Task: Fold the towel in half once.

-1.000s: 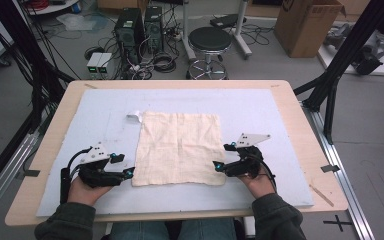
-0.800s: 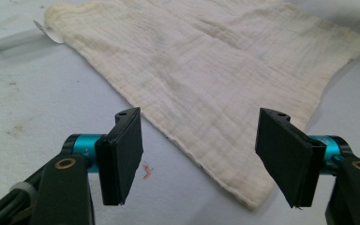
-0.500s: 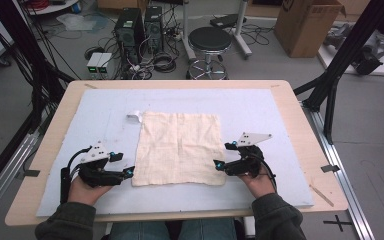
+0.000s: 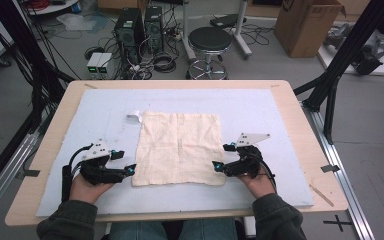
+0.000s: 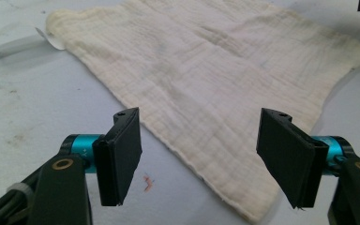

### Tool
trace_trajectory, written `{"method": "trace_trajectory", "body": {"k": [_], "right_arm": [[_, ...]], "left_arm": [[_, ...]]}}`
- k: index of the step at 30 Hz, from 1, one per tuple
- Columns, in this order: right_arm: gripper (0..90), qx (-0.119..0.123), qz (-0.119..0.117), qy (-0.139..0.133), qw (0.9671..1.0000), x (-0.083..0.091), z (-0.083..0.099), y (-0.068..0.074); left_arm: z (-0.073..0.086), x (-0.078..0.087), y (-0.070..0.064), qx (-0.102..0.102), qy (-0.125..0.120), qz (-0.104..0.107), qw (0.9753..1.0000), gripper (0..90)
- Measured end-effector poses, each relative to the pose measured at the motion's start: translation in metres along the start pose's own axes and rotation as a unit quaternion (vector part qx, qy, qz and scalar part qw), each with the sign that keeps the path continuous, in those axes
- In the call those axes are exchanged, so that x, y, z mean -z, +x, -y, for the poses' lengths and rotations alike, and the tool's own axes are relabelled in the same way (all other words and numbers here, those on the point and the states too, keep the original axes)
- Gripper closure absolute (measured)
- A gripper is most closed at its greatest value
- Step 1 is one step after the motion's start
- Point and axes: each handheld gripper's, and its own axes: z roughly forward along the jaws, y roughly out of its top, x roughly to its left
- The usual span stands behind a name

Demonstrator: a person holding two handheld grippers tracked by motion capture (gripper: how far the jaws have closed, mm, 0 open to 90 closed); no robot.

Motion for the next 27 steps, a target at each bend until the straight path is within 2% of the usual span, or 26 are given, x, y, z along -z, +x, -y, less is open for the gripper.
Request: {"method": "trace_trajectory", "body": {"k": [4, 7, 12, 17, 20, 24, 27], "right_arm": [[19.4, -0.009, -0.011, 0.010, 0.9998, -0.002, -0.002, -0.003], [18.7, -0.011, -0.011, 0.009, 0.9998, -0.002, -0.005, -0.004], [16.3, -0.017, -0.006, 0.011, 0.9998, -0.003, -0.010, -0.006], [13.6, -0.014, 0.002, 0.014, 0.9998, -0.006, -0.016, -0.008], [12.4, -0.027, 0.003, 0.023, 0.9994, -0.008, -0.021, -0.010], [12.2, -0.025, 0.006, 0.024, 0.9994, -0.010, -0.027, -0.015], [12.2, -0.019, 0.007, 0.024, 0.9995, -0.009, -0.032, -0.017]], "left_arm": [[-0.004, -0.004, -0.001, -0.006, 0.007, -0.003, 1.0000, 33.3], [-0.007, -0.004, 0.000, -0.003, 0.003, -0.008, 1.0000, 33.5], [-0.010, -0.003, 0.003, 0.011, -0.009, -0.013, 0.9998, 31.7], [-0.012, -0.003, 0.006, 0.016, -0.008, -0.010, 0.9998, 31.8], [-0.015, -0.003, 0.009, 0.020, -0.004, -0.006, 0.9998, 31.8], [-0.021, -0.006, 0.012, 0.028, -0.006, -0.006, 0.9996, 32.3], [-0.025, -0.010, 0.014, 0.024, -0.007, -0.008, 0.9997, 32.3]]}}
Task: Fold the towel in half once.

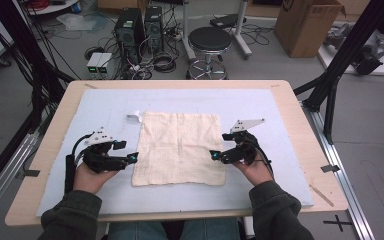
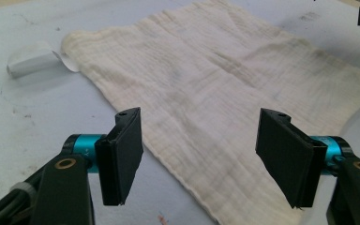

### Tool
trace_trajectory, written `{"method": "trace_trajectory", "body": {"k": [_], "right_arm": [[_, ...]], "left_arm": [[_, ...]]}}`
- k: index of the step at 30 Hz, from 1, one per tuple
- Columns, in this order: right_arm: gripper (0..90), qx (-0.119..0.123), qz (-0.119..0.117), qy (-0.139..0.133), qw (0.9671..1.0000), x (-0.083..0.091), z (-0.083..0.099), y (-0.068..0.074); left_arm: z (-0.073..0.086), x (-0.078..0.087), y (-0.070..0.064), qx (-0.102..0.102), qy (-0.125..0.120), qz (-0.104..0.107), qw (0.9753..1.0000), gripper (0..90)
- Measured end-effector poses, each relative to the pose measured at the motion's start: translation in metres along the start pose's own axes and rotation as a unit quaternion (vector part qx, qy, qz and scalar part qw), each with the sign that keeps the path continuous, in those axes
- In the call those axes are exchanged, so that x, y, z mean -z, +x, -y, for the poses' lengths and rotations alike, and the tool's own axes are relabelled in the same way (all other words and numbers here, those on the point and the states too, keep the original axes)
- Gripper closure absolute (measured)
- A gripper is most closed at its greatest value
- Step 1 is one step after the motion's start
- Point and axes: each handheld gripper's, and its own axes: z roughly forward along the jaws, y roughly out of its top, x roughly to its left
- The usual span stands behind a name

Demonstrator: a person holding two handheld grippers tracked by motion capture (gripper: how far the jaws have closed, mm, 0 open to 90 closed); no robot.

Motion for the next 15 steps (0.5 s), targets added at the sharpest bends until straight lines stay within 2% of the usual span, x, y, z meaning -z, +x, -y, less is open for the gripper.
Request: {"method": "trace_trajectory", "body": {"k": [7, 9, 11, 12, 15], "right_arm": [[12.3, 0.008, 0.002, 0.004, 1.0000, 0.001, -0.009, -0.008], [12.4, 0.006, -0.008, 0.004, 0.9999, 0.002, -0.010, -0.009], [15.0, 0.017, -0.014, 0.017, 0.9996, 0.000, -0.009, -0.006], [16.1, 0.031, -0.019, 0.026, 0.9990, -0.001, -0.008, -0.003], [16.3, 0.030, -0.017, 0.030, 0.9989, -0.003, -0.007, -0.005]], "left_arm": [[-0.007, -0.009, 0.003, 0.000, 0.011, 0.005, 0.9999, 32.6], [-0.008, -0.010, -0.001, -0.010, 0.015, 0.014, 0.9997, 32.5], [-0.007, -0.011, -0.006, -0.029, 0.026, 0.015, 0.9991, 32.6], [-0.006, -0.011, -0.007, -0.030, 0.025, 0.017, 0.9991, 32.7], [-0.006, -0.012, -0.004, -0.026, 0.025, 0.012, 0.9993, 33.5]]}}
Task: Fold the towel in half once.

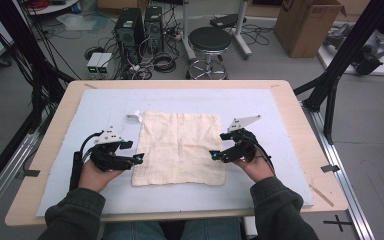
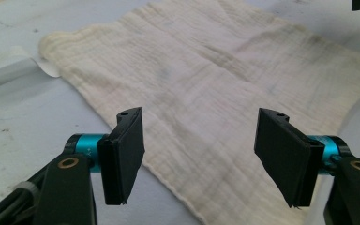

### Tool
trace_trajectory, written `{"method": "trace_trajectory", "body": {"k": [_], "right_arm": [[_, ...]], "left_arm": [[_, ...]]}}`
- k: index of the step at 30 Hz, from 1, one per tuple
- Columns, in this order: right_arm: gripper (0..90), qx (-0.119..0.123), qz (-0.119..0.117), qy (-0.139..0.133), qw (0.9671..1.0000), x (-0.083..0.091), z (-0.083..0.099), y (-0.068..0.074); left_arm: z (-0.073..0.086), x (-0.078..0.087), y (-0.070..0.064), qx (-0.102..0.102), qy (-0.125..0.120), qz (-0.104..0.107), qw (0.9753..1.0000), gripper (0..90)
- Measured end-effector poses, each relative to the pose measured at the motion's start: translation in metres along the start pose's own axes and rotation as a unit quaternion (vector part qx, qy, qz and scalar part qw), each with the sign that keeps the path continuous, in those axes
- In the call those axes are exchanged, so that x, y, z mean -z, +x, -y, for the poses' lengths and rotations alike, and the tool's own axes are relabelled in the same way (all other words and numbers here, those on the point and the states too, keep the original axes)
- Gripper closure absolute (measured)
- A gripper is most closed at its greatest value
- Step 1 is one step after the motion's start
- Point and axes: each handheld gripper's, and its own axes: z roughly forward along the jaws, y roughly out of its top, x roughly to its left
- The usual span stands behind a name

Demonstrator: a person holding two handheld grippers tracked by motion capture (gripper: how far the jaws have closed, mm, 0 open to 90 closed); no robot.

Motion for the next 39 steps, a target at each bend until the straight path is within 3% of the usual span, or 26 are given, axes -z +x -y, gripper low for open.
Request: {"method": "trace_trajectory", "body": {"k": [3, 8, 15, 18, 21, 26, 35, 39], "right_arm": [[19.0, -0.007, -0.005, -0.007, 0.9999, -0.001, -0.001, -0.005], [19.2, -0.011, -0.002, -0.006, 0.9999, -0.004, -0.007, -0.015], [21.6, -0.012, 0.003, -0.002, 0.9999, -0.009, -0.028, -0.033], [23.5, -0.013, 0.004, -0.007, 0.9999, -0.011, -0.037, -0.041], [25.2, -0.012, 0.011, -0.007, 0.9998, -0.015, -0.043, -0.050], [27.7, -0.021, 0.017, -0.004, 0.9996, -0.021, -0.053, -0.064], [34.7, -0.057, 0.045, -0.009, 0.9974, -0.034, -0.048, -0.089], [37.7, -0.068, 0.058, -0.002, 0.9960, -0.042, -0.044, -0.096]], "left_arm": [[-0.002, 0.000, 0.006, 0.011, -0.004, -0.004, 0.9999, 33.8], [-0.011, -0.003, 0.015, 0.011, -0.010, -0.012, 0.9998, 34.5], [-0.026, -0.017, 0.037, 0.038, -0.020, -0.014, 0.9990, 35.6], [-0.034, -0.025, 0.046, 0.040, -0.010, -0.017, 0.9990, 35.7], [-0.039, -0.030, 0.054, 0.050, -0.020, -0.021, 0.9983, 37.1], [-0.047, -0.040, 0.065, 0.057, -0.018, -0.033, 0.9977, 40.7], [-0.049, -0.067, 0.078, 0.084, -0.011, -0.052, 0.9950, 43.2], [-0.048, -0.077, 0.079, 0.085, -0.007, -0.069, 0.9939, 46.0]]}}
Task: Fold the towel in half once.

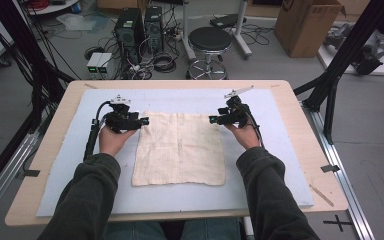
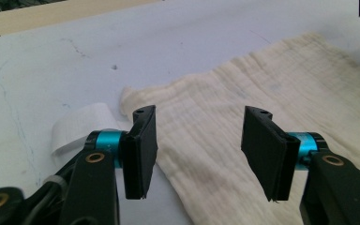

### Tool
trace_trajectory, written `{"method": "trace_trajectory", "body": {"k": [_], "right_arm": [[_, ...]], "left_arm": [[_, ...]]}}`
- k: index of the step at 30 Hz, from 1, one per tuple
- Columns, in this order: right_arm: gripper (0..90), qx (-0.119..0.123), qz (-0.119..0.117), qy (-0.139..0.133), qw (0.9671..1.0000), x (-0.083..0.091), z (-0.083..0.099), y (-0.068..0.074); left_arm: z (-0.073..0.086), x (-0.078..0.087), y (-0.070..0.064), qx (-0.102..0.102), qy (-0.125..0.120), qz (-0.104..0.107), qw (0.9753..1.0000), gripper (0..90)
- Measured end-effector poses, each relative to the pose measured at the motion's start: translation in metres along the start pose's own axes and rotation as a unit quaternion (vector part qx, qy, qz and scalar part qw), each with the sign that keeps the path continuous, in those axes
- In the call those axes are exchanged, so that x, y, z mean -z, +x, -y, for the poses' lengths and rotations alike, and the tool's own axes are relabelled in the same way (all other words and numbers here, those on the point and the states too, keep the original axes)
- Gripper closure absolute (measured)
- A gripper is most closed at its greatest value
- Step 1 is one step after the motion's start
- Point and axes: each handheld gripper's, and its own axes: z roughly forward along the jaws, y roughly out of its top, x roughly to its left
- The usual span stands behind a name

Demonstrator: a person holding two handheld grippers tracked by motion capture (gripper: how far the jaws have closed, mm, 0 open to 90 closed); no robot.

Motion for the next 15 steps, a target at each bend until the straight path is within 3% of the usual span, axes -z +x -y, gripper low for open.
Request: {"method": "trace_trajectory", "body": {"k": [8, 15], "right_arm": [[40.2, -0.011, 0.016, 0.032, 0.9993, -0.016, 0.006, -0.010], [43.9, -0.032, 0.036, 0.045, 0.9978, -0.028, 0.010, -0.015]], "left_arm": [[0.008, -0.015, 0.009, 0.013, 0.019, -0.022, 0.9995, 48.2], [0.014, -0.025, 0.013, 0.020, 0.039, -0.034, 0.9984, 56.8]]}}
